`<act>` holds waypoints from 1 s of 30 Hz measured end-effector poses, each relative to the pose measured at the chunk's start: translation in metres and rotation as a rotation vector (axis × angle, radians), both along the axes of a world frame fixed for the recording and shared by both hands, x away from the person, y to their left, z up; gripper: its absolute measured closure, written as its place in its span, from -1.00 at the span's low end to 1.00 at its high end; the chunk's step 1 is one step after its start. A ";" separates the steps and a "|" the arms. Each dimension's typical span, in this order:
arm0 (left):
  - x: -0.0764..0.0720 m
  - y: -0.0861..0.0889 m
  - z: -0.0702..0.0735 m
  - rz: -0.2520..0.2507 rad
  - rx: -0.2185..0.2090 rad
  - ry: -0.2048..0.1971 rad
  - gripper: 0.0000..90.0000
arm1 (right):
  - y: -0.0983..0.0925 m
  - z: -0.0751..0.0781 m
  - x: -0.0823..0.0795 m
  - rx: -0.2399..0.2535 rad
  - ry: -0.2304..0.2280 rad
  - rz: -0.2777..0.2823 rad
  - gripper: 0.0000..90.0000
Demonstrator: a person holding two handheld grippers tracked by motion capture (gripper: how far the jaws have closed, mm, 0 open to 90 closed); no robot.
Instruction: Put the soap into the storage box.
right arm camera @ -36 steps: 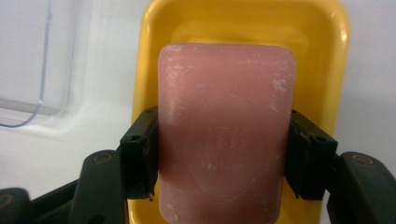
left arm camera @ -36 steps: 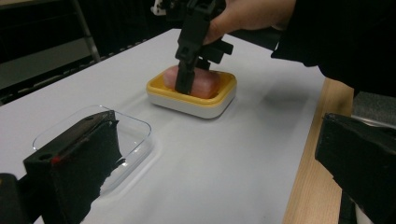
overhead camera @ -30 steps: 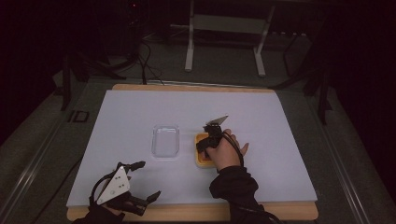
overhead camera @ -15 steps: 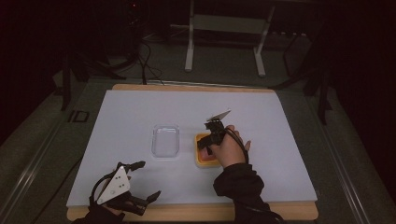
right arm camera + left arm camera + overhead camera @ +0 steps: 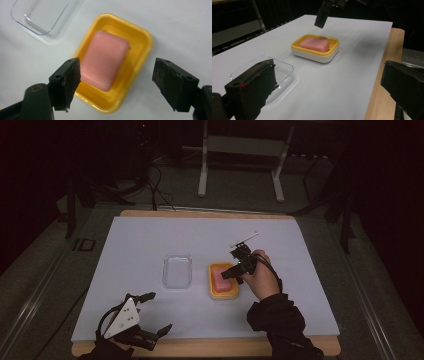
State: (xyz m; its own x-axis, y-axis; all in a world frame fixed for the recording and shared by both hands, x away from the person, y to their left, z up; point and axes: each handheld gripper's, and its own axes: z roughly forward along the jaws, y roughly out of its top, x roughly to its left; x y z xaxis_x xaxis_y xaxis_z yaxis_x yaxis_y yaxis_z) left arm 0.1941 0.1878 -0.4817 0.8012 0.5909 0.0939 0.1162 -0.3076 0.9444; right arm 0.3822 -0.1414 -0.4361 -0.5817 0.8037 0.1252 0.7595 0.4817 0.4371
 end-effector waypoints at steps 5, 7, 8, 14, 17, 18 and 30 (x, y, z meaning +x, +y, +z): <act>0.000 0.000 0.000 0.002 0.001 0.000 -0.99 | -0.021 -0.003 -0.004 0.026 -0.050 0.024 -0.48; 0.000 0.000 0.000 0.003 0.001 -0.001 -0.99 | -0.029 -0.003 -0.006 0.026 -0.069 0.037 -0.49; 0.000 0.000 0.000 0.003 0.001 0.000 -0.99 | -0.033 -0.004 -0.008 0.025 -0.076 0.048 -0.51; 0.000 0.000 0.000 0.002 0.007 0.001 -0.99 | -0.055 -0.008 -0.018 0.026 -0.080 0.062 -0.52; 0.000 0.000 0.000 0.003 0.006 0.001 -0.99 | -0.062 -0.009 -0.022 0.029 -0.093 0.062 -0.53; 0.000 0.000 0.000 0.005 0.005 0.002 -0.99 | -0.068 -0.010 -0.025 0.027 -0.105 0.061 -0.54; 0.000 0.000 0.000 0.005 0.005 0.000 -0.99 | -0.108 -0.010 -0.044 0.060 -0.202 0.027 -0.58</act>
State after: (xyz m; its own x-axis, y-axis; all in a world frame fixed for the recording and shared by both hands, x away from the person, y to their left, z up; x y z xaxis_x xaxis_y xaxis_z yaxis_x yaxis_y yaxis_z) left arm 0.1944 0.1877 -0.4821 0.7983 0.5944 0.0967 0.1181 -0.3121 0.9427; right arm 0.3386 -0.2497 -0.4460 -0.6213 0.7819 0.0510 0.6407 0.4695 0.6075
